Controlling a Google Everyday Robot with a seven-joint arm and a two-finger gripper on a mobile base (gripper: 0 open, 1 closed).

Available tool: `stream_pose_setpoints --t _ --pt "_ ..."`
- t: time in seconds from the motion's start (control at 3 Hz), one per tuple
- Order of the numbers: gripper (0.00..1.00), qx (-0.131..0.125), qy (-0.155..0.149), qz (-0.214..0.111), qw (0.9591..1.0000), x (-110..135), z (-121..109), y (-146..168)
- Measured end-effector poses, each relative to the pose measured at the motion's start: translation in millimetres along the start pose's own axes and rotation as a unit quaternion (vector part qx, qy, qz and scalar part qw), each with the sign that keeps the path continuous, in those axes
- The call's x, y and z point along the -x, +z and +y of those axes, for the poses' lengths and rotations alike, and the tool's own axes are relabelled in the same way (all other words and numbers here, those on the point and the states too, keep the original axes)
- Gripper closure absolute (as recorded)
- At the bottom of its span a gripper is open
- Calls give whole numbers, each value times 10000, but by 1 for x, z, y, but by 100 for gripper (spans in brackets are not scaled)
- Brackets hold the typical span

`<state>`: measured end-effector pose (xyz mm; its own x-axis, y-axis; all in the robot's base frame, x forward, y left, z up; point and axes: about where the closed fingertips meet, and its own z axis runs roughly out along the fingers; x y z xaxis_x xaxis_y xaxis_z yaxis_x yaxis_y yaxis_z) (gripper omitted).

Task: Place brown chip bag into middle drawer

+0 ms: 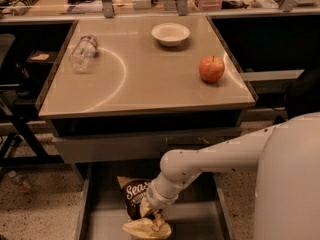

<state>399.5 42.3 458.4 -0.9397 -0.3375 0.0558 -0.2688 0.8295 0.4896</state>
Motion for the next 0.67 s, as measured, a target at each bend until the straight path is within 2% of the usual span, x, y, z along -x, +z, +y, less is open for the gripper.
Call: stream_pose_setpoints --t 0.67 --pt "11 0 0 0 10000 0 0 0"
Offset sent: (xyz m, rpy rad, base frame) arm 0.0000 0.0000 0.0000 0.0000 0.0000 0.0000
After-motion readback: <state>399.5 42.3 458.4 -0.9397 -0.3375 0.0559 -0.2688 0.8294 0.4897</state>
